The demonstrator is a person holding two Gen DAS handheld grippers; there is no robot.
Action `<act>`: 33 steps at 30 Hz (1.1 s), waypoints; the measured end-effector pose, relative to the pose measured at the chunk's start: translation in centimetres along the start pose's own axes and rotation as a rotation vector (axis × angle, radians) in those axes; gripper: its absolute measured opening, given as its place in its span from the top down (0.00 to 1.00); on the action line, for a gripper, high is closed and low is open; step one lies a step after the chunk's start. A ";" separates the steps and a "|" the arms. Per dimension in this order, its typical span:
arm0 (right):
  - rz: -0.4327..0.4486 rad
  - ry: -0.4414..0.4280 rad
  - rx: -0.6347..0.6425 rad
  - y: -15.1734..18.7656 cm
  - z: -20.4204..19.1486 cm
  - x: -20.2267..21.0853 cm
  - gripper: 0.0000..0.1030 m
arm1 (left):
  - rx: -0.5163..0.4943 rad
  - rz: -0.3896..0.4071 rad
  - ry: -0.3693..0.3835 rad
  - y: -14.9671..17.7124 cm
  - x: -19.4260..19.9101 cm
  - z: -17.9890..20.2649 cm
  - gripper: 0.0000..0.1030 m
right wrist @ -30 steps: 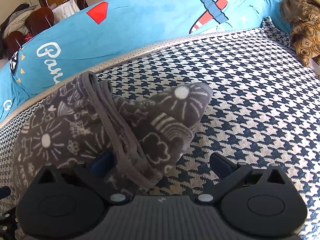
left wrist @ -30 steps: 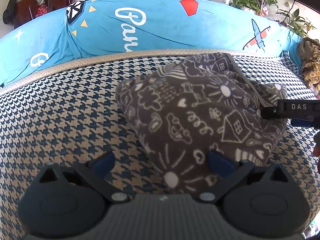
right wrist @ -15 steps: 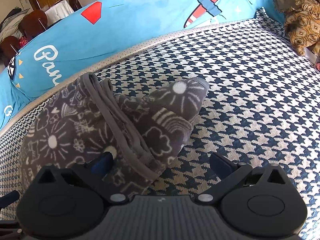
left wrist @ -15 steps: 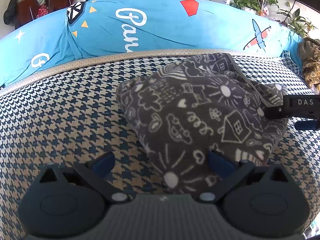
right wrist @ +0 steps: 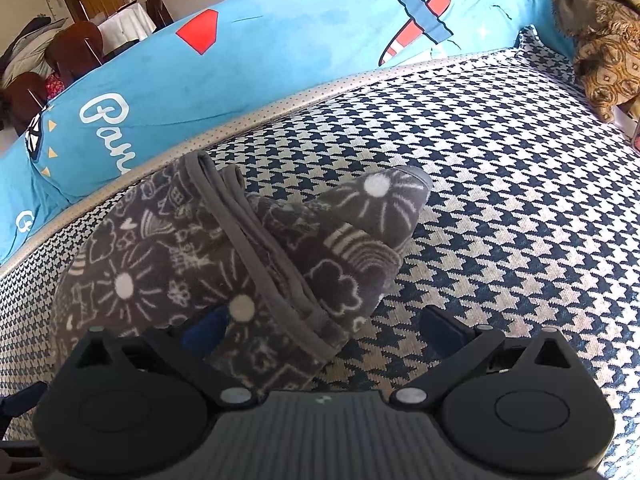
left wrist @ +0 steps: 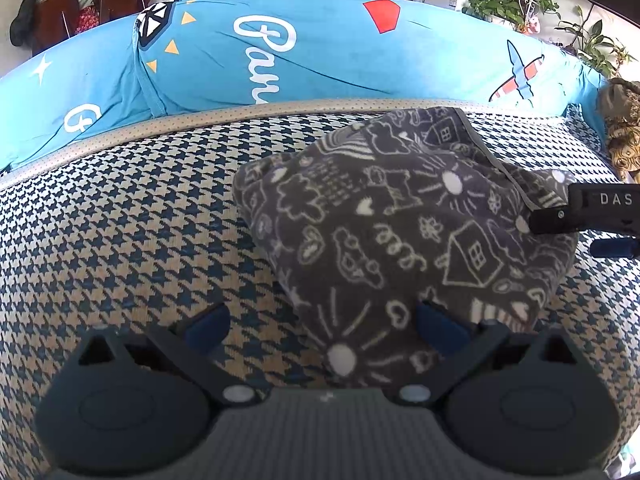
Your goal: Fold clothes
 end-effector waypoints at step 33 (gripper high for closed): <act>0.025 -0.079 0.041 0.1 -0.7 1.2 0.00 | -0.021 0.013 -0.014 -0.2 0.1 0.3 0.00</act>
Point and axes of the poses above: each gripper's, at about its wrist camera, not at the fingertips, and x roughly against the way its jaws point, z to its right, y to its underside, the point moved 4 cm from there along -x, roughly the way its jaws point, and after that the axes turned 9 degrees about x, right-handed, at the moved point
